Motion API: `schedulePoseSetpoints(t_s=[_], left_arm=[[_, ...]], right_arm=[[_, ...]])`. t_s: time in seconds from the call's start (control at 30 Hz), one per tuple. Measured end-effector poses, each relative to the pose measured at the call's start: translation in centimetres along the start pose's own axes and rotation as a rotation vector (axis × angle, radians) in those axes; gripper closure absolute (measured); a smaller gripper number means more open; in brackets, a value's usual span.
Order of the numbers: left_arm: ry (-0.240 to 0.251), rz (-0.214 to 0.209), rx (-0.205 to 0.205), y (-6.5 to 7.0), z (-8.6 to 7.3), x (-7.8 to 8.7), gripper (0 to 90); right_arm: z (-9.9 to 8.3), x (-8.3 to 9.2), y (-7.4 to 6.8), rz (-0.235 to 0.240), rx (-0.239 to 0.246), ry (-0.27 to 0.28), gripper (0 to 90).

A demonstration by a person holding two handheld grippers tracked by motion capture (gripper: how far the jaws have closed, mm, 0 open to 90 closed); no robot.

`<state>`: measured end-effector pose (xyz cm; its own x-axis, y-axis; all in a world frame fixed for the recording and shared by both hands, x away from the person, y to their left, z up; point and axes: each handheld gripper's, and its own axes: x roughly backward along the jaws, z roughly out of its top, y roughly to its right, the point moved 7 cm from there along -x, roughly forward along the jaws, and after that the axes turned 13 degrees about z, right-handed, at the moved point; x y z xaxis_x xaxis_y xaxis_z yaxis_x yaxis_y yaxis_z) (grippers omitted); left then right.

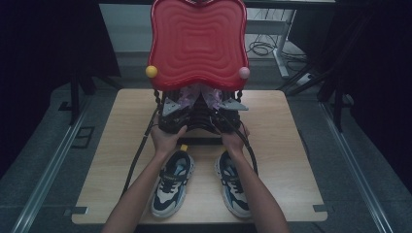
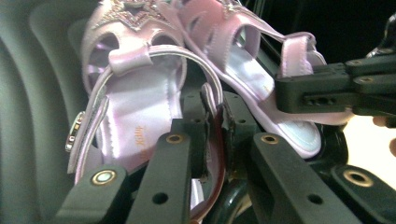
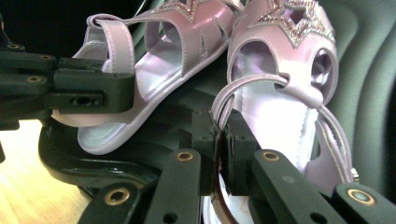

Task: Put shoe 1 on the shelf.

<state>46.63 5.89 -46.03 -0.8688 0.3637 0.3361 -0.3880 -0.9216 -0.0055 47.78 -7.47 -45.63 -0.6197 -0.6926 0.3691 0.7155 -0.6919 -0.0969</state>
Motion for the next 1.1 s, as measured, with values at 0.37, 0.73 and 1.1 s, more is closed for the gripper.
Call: schedulePoseSetpoints(t_s=[0.37, 0.73, 1.1], left_arm=[[0.007, -0.053, 0.057, -0.2, 0.4, 1.3, 60.0], [-0.021, -0.051, 0.079, -0.5, 0.4, 2.8, 53.8], [-0.048, -0.049, 0.069, -1.1, 0.1, 5.5, 52.2]], right_arm=[[0.0, 0.3, -0.3, 0.019, -0.008, -0.012, 64.3], [0.5, 1.9, -1.0, 0.068, -0.008, -0.002, 56.2], [0.0, 4.1, -1.3, 0.110, -0.011, -0.006, 51.5]])
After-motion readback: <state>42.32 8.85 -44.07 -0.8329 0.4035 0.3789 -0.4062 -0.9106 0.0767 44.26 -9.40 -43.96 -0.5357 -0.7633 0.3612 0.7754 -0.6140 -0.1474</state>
